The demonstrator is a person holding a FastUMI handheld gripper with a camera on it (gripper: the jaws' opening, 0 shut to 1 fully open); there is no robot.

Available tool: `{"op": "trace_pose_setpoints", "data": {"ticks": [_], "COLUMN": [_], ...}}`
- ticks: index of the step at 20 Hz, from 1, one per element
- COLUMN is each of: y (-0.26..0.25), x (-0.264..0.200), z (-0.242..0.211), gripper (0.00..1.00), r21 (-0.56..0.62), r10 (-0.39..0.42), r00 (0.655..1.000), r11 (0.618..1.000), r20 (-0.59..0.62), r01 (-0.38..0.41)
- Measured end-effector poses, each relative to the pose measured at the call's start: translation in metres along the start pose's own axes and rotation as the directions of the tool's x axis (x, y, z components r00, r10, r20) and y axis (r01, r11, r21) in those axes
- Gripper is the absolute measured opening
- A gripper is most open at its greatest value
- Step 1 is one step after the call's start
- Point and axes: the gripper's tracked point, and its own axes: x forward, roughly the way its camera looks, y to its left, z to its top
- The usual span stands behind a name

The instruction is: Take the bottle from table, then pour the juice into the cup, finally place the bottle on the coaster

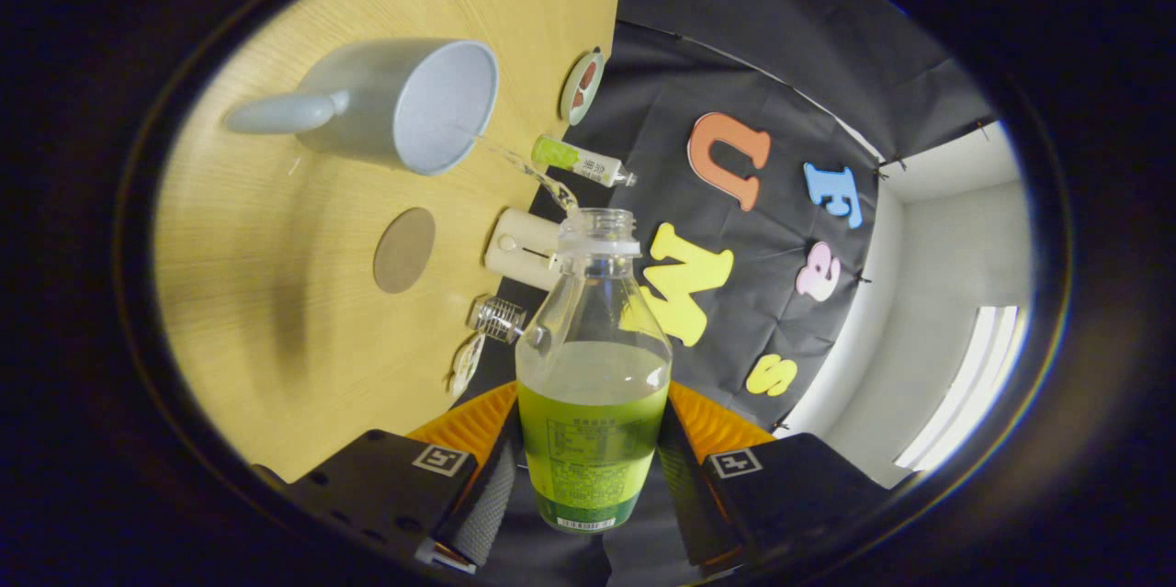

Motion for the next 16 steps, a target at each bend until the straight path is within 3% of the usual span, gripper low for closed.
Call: {"op": "trace_pose_setpoints", "data": {"ticks": [16], "y": [0.005], "x": [0.003], "z": [0.004], "gripper": [0.8], "r21": [-0.057], "r10": [0.003], "r00": [1.0], "r11": [0.998], "r20": [0.013], "r01": [-0.002]}}
